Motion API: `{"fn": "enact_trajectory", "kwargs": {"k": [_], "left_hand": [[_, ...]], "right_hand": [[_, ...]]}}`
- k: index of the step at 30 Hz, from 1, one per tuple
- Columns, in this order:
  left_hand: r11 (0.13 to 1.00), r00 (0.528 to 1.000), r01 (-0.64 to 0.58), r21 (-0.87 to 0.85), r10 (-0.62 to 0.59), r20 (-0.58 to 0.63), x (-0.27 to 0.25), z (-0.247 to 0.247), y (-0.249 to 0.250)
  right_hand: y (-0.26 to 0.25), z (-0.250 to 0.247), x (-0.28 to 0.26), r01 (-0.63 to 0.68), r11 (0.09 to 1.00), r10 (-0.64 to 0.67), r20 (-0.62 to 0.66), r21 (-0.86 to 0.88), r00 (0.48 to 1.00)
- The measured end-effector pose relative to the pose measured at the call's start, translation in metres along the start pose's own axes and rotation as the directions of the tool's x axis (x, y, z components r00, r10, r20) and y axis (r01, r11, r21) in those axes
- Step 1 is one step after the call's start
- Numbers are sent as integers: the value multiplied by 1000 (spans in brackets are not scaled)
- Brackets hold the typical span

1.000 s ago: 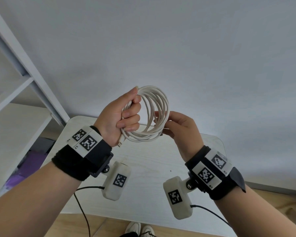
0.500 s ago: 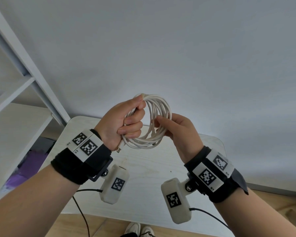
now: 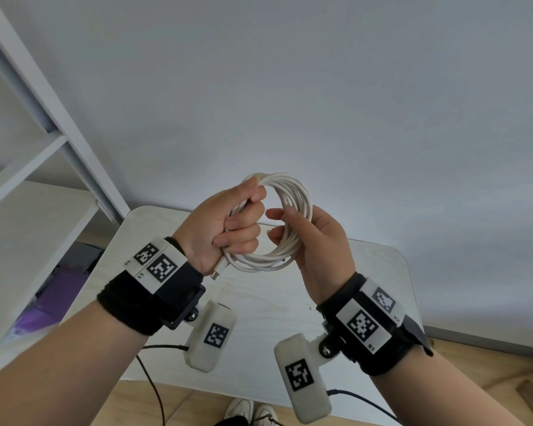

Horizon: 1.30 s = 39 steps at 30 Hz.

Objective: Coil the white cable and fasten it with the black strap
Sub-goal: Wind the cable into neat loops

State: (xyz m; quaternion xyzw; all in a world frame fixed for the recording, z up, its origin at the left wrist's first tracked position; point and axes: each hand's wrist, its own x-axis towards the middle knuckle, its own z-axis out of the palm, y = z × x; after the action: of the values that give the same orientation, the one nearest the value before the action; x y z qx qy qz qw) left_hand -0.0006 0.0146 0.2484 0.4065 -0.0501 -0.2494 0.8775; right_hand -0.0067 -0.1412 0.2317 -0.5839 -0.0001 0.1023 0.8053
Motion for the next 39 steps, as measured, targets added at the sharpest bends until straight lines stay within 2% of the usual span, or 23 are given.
{"fn": "enact_trajectory", "kwargs": {"k": [3,6,8,13,16,20,22,27,29,31,34,36,39], "left_hand": [[999,997,5,51,-1,-71,-2,-1,0],[995,994,24,92,-14,-112,-6,-5,-2],[991,993,33,132,-17,-121,-10,-7,-6],[979,988,14,202,18,-153,-14,-10,-14],[986,977,3,169,33,-209,-14,-18,-17],[990,926,-17,137,68,-370,-15,-24,-23],[989,908,-51,141,105,-406,-17,-24,-27],[954,845,-60,293,205,-494,-23,-25,-37],[909,810,-33,415,268,-522,-26,-28,-39],[829,772,18,558,343,-535,-31,-31,-40],[752,739,69,655,402,-540,-36,-31,-41],[773,727,55,632,403,-556,-38,-30,-42],[875,714,-15,485,349,-607,-41,-28,-44]], "right_hand": [[1,4,1,5,999,-4,-8,38,1000],[3,6,4,-56,993,49,65,103,997],[4,5,6,-111,992,102,124,64,987],[4,3,14,-299,953,277,257,47,926],[8,7,15,-343,936,306,300,78,904],[18,22,11,-347,924,306,239,158,922],[22,27,11,-338,925,302,202,175,932],[32,31,13,-312,943,298,127,115,946],[36,32,12,-289,954,280,112,79,954],[40,35,11,-266,963,261,98,49,960],[47,40,7,-242,969,239,81,43,968],[50,44,5,-232,970,227,76,68,971],[54,48,3,-211,972,201,94,103,975]]}}
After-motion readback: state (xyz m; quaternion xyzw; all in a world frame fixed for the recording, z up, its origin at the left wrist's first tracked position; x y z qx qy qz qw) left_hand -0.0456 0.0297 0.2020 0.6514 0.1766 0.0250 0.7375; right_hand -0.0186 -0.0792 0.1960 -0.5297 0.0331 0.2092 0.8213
